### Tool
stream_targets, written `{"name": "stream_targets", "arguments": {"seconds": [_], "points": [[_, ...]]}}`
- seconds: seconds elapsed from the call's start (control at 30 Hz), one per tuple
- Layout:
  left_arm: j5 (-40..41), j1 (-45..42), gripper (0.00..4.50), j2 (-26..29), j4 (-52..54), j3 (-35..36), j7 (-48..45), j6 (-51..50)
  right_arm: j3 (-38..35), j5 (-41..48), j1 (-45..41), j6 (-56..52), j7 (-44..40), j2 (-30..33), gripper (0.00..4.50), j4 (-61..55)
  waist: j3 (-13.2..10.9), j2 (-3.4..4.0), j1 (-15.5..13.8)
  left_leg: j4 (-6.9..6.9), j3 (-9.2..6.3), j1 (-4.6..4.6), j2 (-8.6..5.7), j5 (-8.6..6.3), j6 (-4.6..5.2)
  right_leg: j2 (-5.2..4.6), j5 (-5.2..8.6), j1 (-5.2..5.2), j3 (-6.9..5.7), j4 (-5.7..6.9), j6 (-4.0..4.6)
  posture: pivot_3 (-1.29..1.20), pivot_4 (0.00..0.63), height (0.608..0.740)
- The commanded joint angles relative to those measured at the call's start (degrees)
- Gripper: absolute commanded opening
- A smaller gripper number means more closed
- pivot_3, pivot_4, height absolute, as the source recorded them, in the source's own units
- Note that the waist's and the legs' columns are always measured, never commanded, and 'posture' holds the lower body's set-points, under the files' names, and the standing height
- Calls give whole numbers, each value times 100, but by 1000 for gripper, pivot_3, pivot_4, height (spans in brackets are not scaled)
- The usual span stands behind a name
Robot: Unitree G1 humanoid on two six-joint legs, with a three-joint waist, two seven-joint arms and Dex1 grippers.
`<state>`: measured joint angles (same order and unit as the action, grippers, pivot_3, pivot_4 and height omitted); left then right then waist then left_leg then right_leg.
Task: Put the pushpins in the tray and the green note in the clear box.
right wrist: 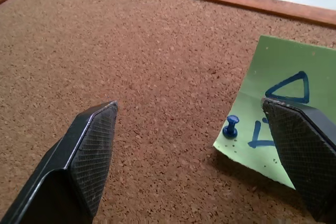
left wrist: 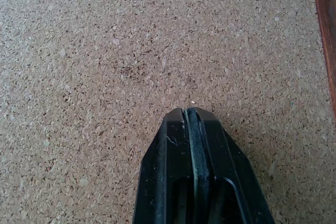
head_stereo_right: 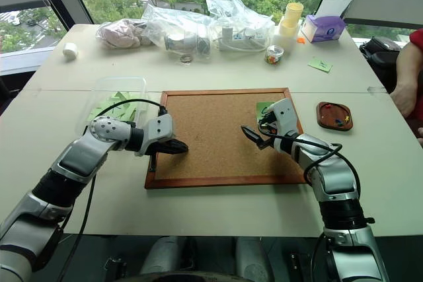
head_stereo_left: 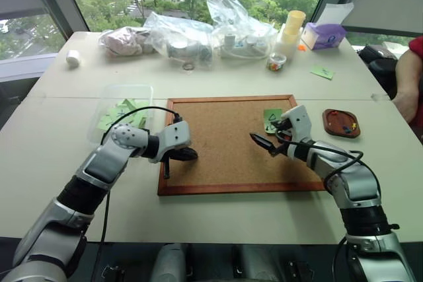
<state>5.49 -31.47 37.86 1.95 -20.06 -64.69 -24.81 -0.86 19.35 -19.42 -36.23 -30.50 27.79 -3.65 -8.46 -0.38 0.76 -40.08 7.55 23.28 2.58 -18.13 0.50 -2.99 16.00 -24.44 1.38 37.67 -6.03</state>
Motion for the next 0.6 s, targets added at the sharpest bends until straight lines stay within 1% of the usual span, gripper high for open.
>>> {"name": "stream_targets", "arguments": {"seconds": [0.03, 0.13, 0.37, 0.6], "points": [[-27, 52, 0, 25, 70, 52, 20, -12, 0, -33, -110, 96, -40, -100, 4479, 168, 0, 0, 1, 0, 0, 0, 0, 0, 0, 0, 0, 0, 0, 0, 0, 0, 150, 735], [-20, 49, 0, 24, 88, 61, 23, -36, 33, -108, -115, 135, -29, -165, 3686, 408, 1, -2, 4, 0, 0, -1, -2, 0, 0, 1, 0, 0, 0, 0, 0, 0, 150, 735], [-25, 54, 0, 35, 96, 62, 24, -41, -35, -56, -105, 94, -21, -367, 41, 425, 2, -4, 17, 0, 0, -2, 2, 0, 0, 3, 0, 0, 0, 1, 0, 0, 150, 735], [-35, 44, 0, 43, 74, 63, 21, -26, -39, -152, 1, 137, 13, -408, 10, 349, 3, -4, 23, 0, 1, -5, 4, 0, -1, 7, 0, 1, 1, 2, 0, 0, 150, 735]]}}
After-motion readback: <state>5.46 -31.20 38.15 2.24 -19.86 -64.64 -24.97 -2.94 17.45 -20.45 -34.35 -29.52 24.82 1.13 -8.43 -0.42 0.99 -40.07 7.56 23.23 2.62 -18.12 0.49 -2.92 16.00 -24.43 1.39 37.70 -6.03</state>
